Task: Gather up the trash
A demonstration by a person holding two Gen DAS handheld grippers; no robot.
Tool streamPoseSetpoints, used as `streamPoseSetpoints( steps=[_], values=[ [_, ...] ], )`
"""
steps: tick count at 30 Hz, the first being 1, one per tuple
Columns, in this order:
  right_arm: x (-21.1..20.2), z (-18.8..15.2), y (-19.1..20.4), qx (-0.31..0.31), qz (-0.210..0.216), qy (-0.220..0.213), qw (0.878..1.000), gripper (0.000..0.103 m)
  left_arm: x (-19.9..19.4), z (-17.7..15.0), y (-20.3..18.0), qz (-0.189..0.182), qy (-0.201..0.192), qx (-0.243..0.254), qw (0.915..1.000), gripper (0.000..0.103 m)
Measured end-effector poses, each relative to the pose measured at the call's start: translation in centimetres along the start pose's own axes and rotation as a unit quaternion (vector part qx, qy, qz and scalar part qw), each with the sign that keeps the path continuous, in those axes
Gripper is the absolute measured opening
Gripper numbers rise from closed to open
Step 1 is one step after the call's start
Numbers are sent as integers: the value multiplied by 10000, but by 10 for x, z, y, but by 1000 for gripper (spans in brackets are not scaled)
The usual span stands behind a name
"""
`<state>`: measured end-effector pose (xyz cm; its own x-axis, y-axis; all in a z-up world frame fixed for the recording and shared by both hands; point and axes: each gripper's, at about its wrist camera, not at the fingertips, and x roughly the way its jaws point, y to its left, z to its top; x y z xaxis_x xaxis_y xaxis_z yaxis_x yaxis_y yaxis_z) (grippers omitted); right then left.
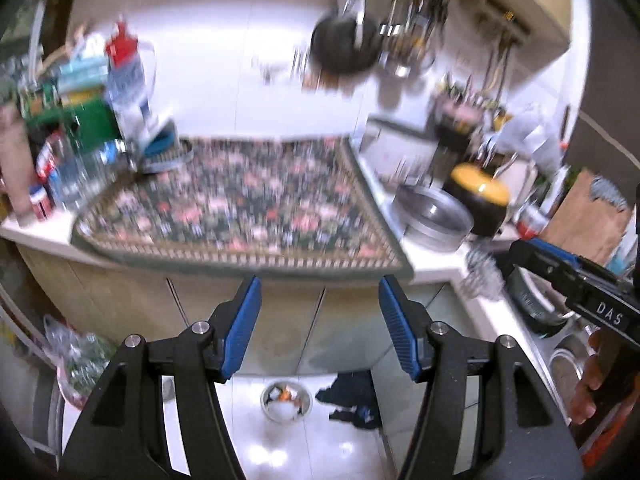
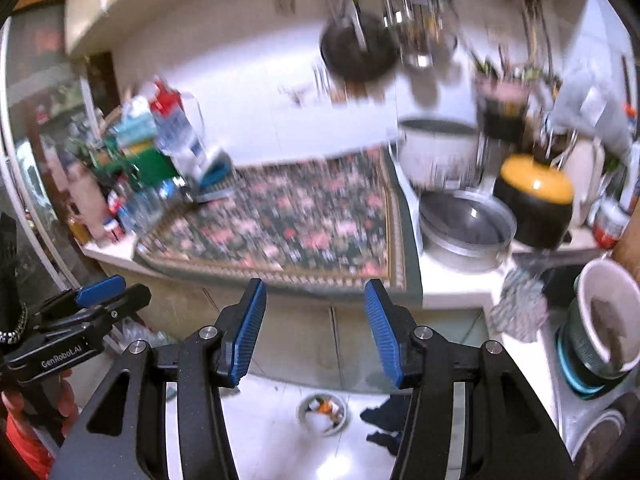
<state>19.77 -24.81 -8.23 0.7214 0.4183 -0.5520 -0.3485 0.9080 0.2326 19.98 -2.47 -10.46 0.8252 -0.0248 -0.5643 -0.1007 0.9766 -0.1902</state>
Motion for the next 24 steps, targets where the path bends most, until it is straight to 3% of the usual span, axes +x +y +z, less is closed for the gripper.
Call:
streamPoseSetpoints(
  steps=[3,8,10,13,18,24],
  values=[
    [-33,0,22,3,26,-265,9996,48,-44,7,-2,-54,-292,108,9995,61],
    [-65,-15,54,53,-89,-443,9990,58,-110,-2,4,-206,-575,300,9977,77],
    [-75,-19,63,53,-90,-463,9989,64,-130,-9,8,-158,-610,359,9974,92],
    [-90,-27,82,9,-141,-530,9985,75,-158,-19,19,-126,-665,357,9971,95],
    [-115,-40,106,-141,-315,-722,9968,103,-194,-31,30,-41,-723,346,9968,99],
    [-130,-49,122,-250,-497,-745,9957,103,-224,-42,35,-71,-840,317,9959,101]
  ],
)
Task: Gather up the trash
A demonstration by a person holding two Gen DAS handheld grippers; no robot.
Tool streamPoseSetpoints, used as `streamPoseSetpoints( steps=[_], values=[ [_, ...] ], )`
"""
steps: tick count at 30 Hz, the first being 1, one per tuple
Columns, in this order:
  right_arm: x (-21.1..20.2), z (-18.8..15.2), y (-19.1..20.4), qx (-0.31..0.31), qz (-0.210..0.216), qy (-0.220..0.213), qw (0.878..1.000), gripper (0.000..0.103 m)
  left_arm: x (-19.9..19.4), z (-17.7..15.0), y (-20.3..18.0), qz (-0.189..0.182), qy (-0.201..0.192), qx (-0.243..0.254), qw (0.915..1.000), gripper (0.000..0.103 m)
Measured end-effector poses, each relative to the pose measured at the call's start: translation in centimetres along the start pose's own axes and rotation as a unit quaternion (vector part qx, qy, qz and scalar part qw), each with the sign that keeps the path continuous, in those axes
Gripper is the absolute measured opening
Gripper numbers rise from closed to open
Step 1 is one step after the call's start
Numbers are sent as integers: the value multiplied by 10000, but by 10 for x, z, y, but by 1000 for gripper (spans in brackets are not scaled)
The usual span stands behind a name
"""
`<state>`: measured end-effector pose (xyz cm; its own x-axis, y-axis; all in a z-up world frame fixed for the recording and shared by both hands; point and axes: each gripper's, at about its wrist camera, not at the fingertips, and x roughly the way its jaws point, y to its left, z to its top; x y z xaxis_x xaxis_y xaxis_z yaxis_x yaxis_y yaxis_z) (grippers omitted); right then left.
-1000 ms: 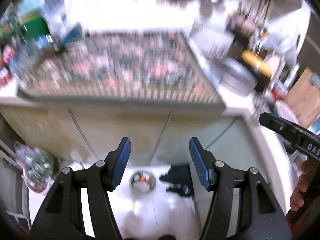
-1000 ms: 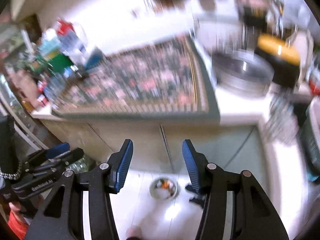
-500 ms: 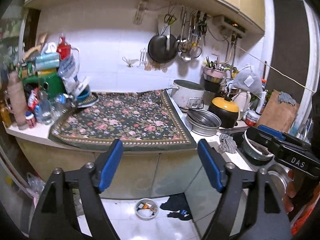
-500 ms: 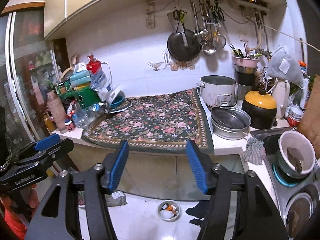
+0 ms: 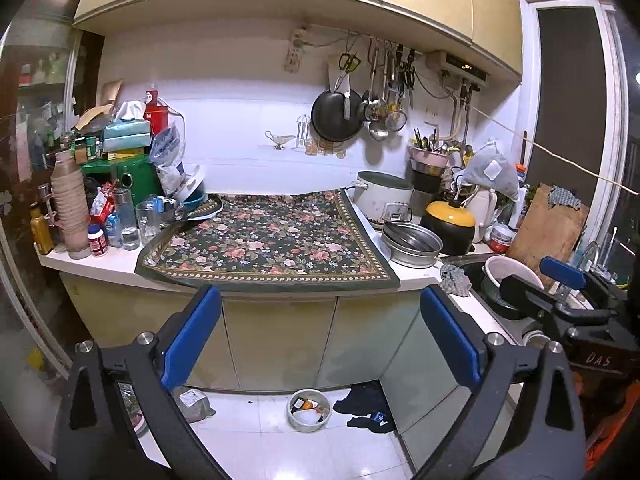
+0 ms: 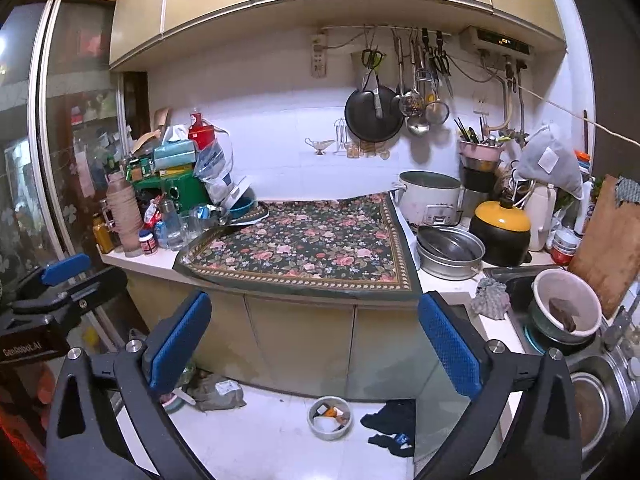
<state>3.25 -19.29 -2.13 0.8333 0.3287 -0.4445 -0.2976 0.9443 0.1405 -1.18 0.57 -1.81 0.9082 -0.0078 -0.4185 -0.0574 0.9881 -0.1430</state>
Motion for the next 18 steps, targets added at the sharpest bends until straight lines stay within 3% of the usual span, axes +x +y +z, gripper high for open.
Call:
streamPoseSetpoints(
  steps=[18],
  values=[
    [-25,-8,9,14,-58,-26,10000,103,-25,-3,-7,-124,-75,85,9999,102]
  ],
)
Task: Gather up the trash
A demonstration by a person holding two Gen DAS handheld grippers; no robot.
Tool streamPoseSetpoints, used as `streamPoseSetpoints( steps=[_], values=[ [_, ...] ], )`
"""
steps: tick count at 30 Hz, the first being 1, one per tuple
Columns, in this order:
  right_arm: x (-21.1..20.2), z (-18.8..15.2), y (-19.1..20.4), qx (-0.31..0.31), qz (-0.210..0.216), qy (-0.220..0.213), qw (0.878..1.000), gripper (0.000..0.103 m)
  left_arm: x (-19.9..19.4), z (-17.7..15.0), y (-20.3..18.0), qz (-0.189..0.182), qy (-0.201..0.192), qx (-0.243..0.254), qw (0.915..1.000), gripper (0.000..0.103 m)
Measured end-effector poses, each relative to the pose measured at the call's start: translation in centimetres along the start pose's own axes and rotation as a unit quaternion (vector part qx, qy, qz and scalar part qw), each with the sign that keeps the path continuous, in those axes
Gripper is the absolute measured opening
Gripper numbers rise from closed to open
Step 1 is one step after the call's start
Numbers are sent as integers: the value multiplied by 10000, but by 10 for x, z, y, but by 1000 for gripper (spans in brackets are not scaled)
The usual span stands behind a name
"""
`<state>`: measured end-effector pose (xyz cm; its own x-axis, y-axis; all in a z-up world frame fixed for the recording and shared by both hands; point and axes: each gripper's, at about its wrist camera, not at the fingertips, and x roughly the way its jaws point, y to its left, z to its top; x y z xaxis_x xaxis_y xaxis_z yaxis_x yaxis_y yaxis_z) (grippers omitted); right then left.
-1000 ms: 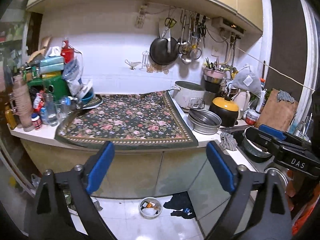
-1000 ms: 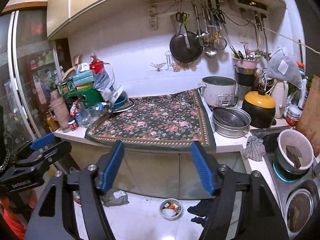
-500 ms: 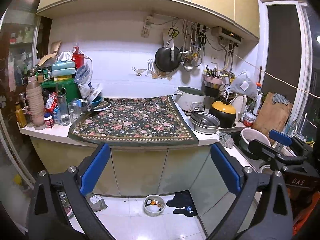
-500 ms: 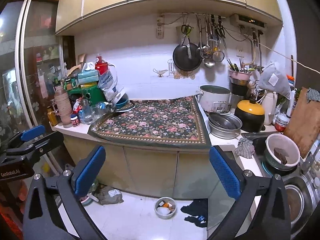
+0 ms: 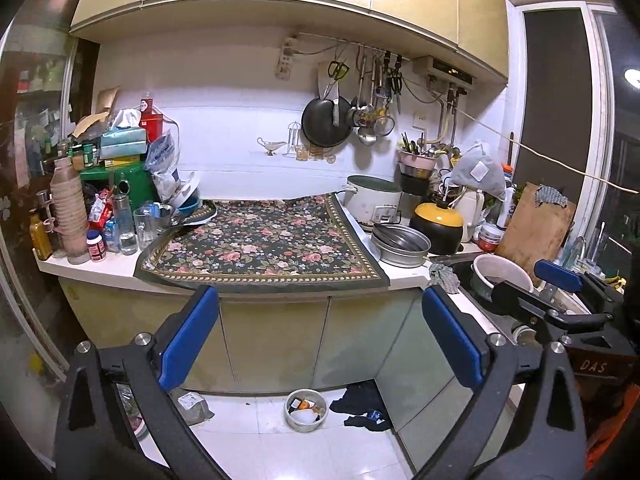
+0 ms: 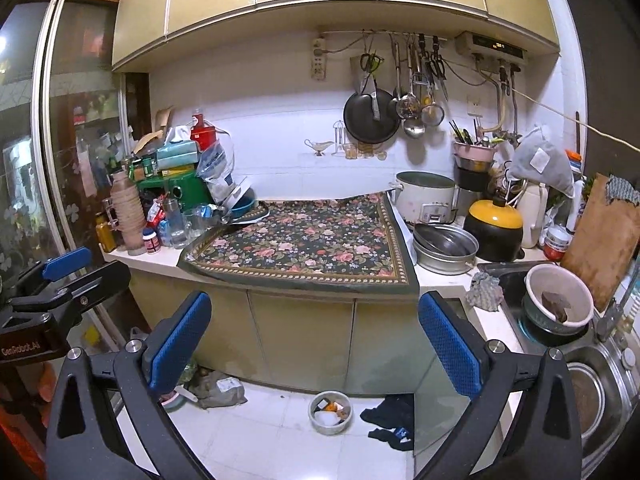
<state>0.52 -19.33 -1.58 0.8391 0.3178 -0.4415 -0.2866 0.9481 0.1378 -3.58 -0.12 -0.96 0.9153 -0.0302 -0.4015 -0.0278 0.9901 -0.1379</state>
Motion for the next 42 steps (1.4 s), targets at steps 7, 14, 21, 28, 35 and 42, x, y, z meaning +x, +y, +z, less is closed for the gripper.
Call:
streamPoseSetpoints(
  steps=[7,14,21,28,35,42],
  values=[
    [-1,-1,-4,74,6,68,9999,103,-2,0,0,-60,26,-8,10000,102],
    [-1,-1,-4,58,13,88,9999,103,-3,0,1,-55,15,0,10000,102],
    [-1,0,-3,59,23,85,9999,103,-3,0,1,-70,14,3,10000,102],
    [-1,0,-3,62,13,85,9999,103,-2,2,-6,-82,-43,-21,10000,102],
    [-1,0,-7,58,42,88,9999,103,9,9,-19,-116,-54,-40,9999,102],
    [0,0,-9,51,62,93,9999,103,14,9,-23,-117,-39,-43,9999,102]
  ],
)
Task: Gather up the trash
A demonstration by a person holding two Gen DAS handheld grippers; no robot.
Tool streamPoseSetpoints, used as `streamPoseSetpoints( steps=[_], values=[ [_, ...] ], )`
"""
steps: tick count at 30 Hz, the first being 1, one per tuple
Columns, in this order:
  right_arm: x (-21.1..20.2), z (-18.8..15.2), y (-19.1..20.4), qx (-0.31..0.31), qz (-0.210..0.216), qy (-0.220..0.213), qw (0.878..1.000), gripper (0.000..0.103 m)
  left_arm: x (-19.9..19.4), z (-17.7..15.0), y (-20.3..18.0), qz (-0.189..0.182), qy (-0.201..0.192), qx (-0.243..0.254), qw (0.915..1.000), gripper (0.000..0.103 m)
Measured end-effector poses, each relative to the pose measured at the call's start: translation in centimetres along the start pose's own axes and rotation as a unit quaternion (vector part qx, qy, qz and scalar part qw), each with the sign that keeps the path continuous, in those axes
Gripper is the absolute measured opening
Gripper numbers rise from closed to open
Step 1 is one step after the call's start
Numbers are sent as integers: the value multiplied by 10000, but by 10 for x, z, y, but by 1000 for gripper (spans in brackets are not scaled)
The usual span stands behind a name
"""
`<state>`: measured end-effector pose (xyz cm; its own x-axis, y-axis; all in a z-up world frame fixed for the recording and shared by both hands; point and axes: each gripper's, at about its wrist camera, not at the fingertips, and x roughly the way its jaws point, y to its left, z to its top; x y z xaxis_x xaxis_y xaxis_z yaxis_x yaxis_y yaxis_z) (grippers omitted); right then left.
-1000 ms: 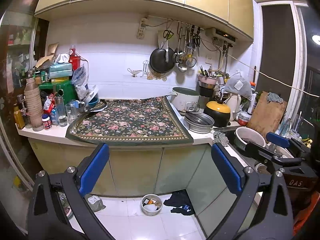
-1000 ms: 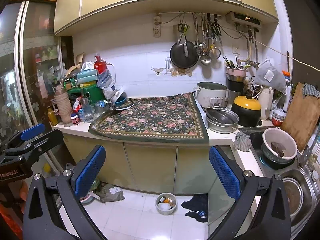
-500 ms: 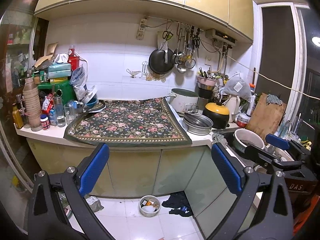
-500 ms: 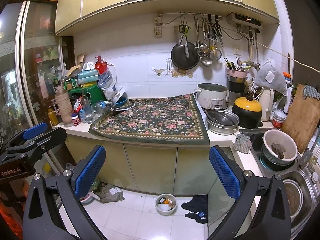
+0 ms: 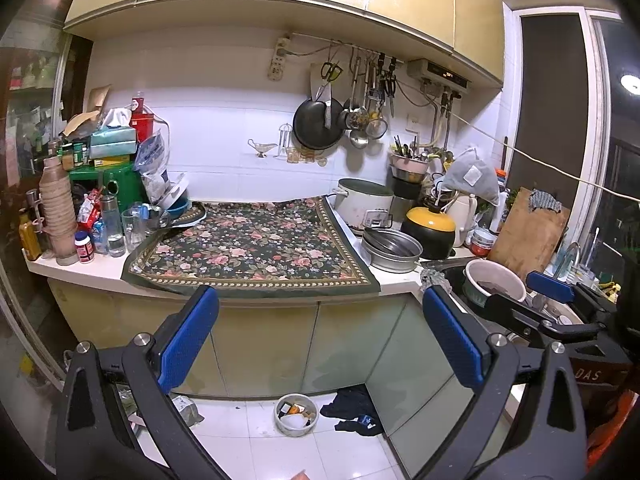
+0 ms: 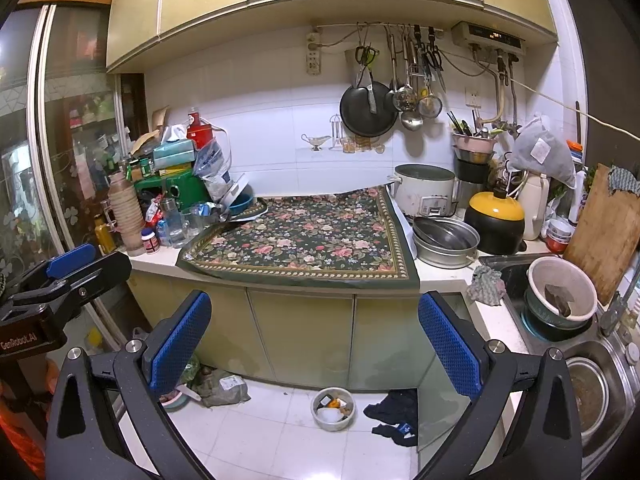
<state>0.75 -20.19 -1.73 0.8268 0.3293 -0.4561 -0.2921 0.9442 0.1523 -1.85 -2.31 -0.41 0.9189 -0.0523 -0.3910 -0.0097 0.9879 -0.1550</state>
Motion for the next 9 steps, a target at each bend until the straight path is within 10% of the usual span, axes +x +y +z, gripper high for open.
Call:
streamPoseSetpoints(
  steps=[9],
  values=[
    [16,5,-1,61,18,118,9999,103,25,4,-2,65,115,5,9999,102]
  ],
)
